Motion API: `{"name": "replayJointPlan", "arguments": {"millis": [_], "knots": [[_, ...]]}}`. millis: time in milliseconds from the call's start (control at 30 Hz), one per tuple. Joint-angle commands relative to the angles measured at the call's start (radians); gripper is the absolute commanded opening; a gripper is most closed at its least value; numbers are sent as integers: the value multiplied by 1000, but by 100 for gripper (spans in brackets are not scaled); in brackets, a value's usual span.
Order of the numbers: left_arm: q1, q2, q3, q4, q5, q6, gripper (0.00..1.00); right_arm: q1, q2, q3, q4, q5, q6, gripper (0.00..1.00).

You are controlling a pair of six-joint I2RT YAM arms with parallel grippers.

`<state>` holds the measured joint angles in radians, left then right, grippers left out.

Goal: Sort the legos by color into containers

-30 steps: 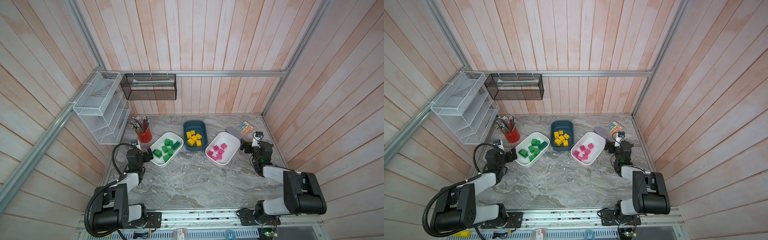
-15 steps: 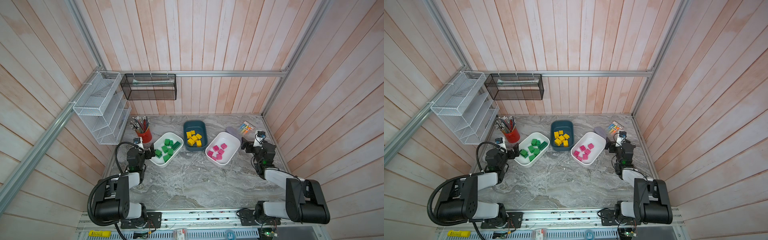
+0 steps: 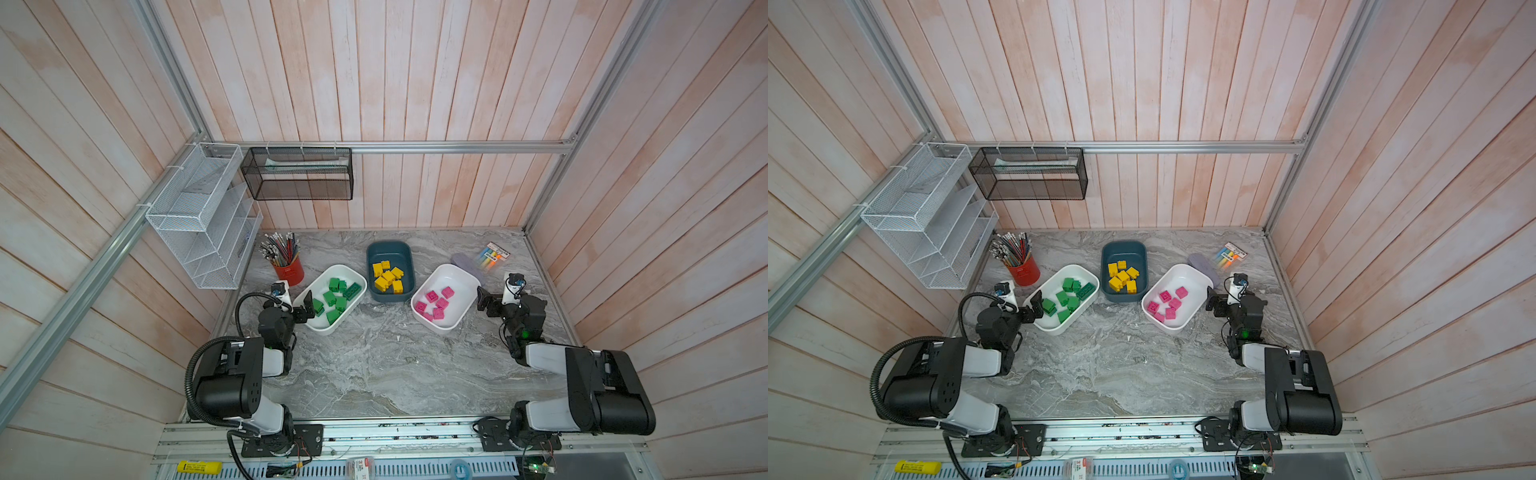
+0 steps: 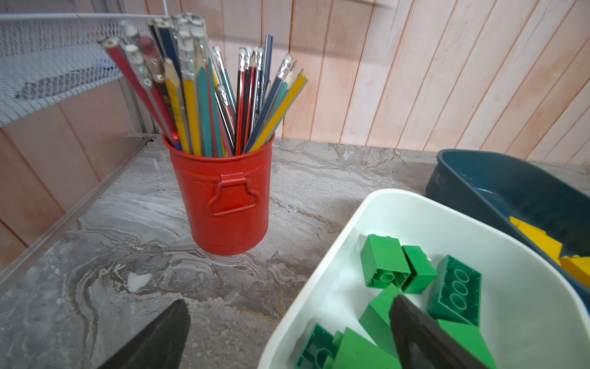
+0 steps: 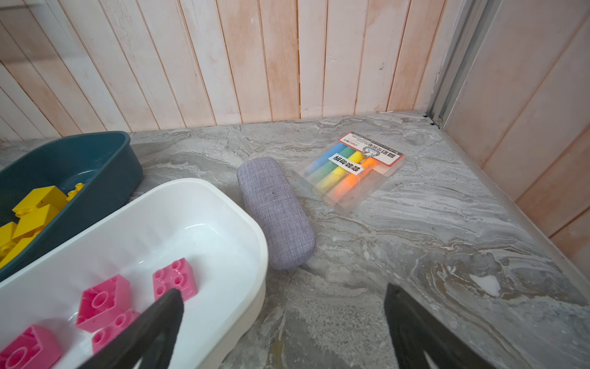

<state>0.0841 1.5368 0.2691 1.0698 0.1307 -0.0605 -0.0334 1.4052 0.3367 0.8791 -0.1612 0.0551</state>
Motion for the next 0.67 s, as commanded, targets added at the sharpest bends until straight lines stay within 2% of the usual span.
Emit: {"name": "replayJointPlan", "arguments": {"millis": [0, 33, 100, 133, 200, 467, 633], "knots": [[-3, 6, 6, 66, 5, 15, 100, 7, -12, -50, 150, 89, -89, 98], [-3, 3, 8, 57, 5, 16, 100, -1, 13, -45, 184, 108, -52, 98], [-3, 3, 10, 53, 6, 16, 100, -7, 48, -2, 115, 30, -91, 98], [-3, 2, 10, 52, 6, 18, 100, -6, 74, -5, 146, 4, -106, 98], [-3, 3, 9, 52, 5, 16, 100, -8, 83, -24, 192, 46, -79, 98], [-3, 2, 10, 49, 5, 18, 100, -17, 127, -111, 387, 93, -43, 98], [-3, 3, 10, 50, 4, 18, 99, -18, 118, -104, 354, 89, -49, 98]]}}
